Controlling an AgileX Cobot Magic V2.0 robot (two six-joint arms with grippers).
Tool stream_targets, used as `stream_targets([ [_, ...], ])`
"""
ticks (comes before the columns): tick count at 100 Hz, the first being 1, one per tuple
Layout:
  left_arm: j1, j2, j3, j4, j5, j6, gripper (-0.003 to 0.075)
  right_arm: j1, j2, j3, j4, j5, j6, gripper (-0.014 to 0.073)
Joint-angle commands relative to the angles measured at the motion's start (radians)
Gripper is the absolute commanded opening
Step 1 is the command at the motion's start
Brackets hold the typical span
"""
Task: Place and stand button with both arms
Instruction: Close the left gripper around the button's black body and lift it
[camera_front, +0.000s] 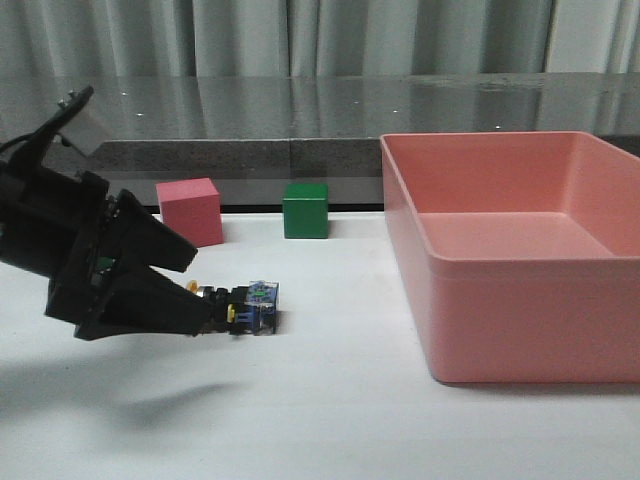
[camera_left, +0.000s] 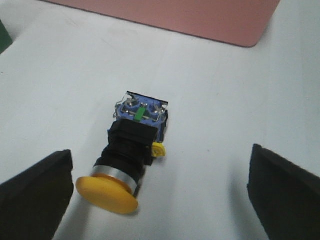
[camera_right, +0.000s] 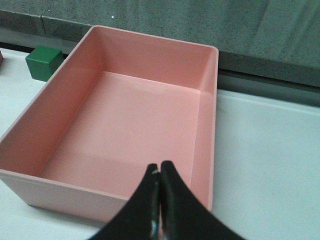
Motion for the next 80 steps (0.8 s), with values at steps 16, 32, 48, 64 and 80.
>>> stream_targets([
  [16,0.000,0.022,-0.023,-0.099,0.062,0.135,0.0638,-0.006,0.000,-0.029,0.004,-0.069,0.000,-0.0057],
  [32,0.000,0.042,-0.031,-0.122,0.057,0.170,0.0638,-0.006,0.000,-0.029,0.004,-0.069,0.000,-0.0057],
  [48,0.000,0.077,-0.073,-0.124,0.064,0.172,0.0638,-0.006,0.000,-0.029,0.004,-0.069,0.000,-0.0057],
  [64,-0.003,0.086,-0.093,-0.127,0.068,0.172,0.0638,-0.006,0.000,-0.029,0.004,-0.069,0.000,-0.0057],
  [80,-0.023,0.087,-0.093,-0.134,0.030,0.172,0.0638,-0.006,0.000,-0.029,0.004,-0.069,0.000,-0.0057],
])
